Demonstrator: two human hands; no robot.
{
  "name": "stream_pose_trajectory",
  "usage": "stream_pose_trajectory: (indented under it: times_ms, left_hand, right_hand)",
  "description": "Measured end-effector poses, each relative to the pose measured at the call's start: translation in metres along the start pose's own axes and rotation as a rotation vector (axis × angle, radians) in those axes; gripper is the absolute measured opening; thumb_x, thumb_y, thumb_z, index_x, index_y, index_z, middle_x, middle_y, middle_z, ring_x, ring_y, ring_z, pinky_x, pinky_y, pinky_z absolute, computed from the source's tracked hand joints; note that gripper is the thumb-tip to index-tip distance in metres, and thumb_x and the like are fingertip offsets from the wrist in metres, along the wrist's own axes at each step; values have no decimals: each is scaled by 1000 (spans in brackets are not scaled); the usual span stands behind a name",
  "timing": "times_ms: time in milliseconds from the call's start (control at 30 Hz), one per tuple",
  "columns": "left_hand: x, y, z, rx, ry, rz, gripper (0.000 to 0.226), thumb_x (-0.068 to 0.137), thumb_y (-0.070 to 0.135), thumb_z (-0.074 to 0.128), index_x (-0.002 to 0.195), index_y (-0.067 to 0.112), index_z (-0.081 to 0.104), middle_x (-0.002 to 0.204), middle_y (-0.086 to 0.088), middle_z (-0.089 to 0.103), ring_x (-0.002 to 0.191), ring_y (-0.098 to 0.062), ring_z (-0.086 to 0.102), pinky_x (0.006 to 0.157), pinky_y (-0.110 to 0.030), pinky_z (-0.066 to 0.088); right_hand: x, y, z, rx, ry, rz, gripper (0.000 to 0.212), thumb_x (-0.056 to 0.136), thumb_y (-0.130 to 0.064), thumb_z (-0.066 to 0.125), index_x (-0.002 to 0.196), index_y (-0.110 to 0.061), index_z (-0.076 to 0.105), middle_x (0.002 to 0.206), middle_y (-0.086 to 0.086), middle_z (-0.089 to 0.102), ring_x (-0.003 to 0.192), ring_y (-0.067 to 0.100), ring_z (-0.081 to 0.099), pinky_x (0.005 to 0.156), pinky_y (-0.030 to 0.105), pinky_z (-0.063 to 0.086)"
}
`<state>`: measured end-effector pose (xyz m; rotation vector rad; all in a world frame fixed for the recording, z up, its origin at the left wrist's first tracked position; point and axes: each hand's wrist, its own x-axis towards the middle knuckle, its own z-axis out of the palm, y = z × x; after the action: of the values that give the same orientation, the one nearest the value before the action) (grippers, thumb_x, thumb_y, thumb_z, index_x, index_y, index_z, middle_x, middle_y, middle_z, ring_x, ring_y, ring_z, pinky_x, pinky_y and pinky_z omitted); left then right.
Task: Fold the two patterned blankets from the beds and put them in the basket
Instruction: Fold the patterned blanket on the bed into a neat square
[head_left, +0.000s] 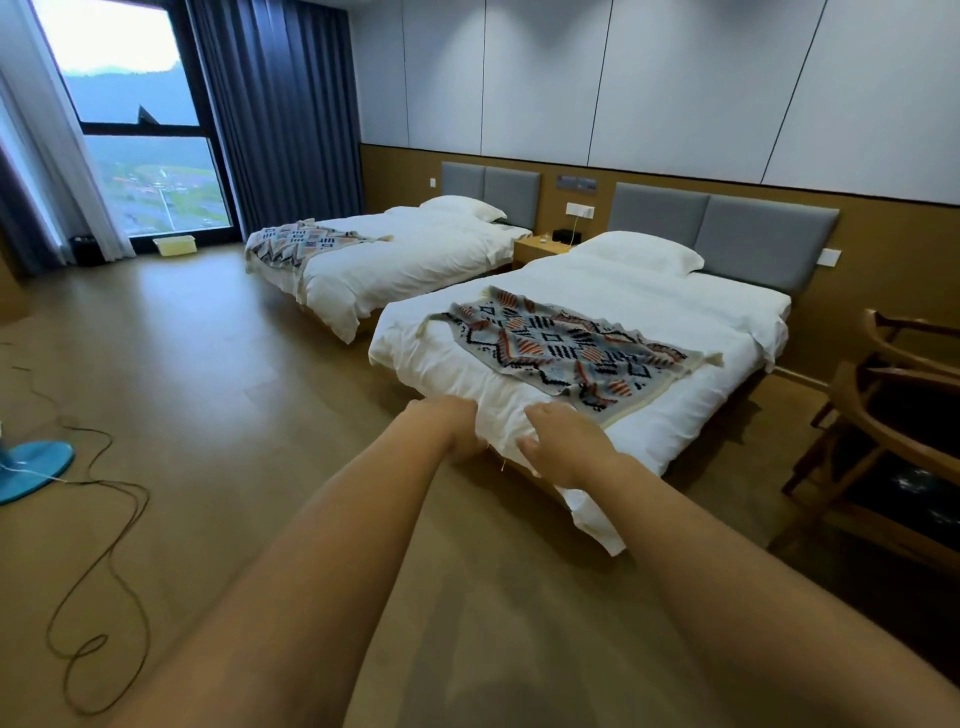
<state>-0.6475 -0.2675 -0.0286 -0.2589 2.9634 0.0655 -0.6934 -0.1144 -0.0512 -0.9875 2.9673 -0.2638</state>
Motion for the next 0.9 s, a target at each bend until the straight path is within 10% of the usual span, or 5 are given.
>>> stream_pose_trajectory:
  times_ms: [900]
  left_hand:
    - [528, -254, -41, -36, -109, 14, 49, 88, 45, 49, 127, 15, 43, 131, -9, 52, 115, -27, 51, 93, -39, 44]
  right_hand:
    - [572, 38, 77, 46, -139, 72, 41, 96, -37, 39, 126, -9, 43, 132, 11, 47, 118, 26, 46, 94, 38, 39]
